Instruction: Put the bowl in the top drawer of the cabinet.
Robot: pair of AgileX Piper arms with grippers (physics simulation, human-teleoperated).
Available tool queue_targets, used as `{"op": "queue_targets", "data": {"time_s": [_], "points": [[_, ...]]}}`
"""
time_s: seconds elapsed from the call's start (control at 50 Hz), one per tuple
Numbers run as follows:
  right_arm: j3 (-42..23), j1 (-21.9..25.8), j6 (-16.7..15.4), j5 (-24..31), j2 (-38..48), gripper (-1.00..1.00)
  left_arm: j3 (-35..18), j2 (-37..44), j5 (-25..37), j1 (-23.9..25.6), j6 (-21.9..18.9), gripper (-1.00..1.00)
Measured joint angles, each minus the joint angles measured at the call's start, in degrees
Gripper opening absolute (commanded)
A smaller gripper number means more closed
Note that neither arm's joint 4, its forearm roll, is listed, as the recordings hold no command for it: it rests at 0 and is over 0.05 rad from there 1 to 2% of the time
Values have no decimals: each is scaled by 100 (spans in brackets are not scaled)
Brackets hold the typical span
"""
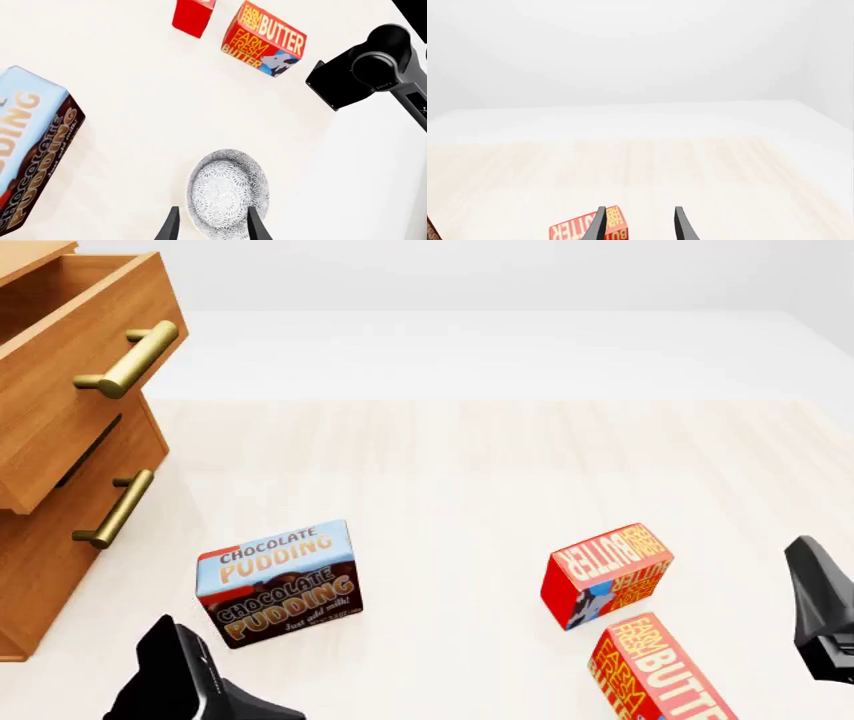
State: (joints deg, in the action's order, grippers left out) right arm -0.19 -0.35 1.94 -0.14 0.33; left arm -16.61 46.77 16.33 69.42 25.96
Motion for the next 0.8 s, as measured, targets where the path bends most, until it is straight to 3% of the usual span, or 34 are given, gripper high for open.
{"op": "queue_targets", "data": {"time_s": [0.8], "points": [[-3, -57, -61, -19, -15, 100, 178, -27, -200, -170, -48, 100]]}}
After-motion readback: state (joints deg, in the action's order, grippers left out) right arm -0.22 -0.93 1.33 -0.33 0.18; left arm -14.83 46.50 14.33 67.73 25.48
